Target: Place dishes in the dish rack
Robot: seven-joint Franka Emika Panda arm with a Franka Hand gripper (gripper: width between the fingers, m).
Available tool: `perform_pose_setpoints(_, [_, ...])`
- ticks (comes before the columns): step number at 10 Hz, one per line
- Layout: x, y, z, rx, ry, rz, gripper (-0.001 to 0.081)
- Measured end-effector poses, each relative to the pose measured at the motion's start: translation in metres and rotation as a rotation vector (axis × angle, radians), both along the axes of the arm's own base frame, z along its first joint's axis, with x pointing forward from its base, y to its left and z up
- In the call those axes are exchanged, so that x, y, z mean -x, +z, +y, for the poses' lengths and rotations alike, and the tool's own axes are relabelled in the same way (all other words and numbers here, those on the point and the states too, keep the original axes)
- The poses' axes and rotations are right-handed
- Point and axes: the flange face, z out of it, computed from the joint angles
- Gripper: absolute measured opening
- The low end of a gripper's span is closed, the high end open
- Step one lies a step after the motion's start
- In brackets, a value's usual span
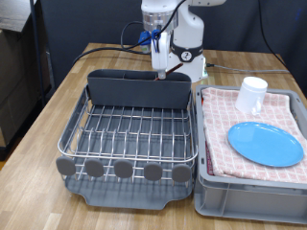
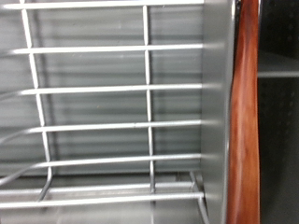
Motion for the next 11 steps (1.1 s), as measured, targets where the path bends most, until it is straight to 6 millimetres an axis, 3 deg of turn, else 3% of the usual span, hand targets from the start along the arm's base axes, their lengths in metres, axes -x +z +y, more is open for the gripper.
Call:
perform_pose_setpoints(4, [-0.015, 0.031, 0.030, -0.018, 0.126, 0.027, 0.0803])
perform_pose_setpoints(7, [-0.024, 0.031, 0.035, 0.010, 0.201, -0.045, 0.0803])
perform_pose_setpoints(11, [-0.050, 0.026, 0.081, 0.028, 0.459, -0.115, 0.0803])
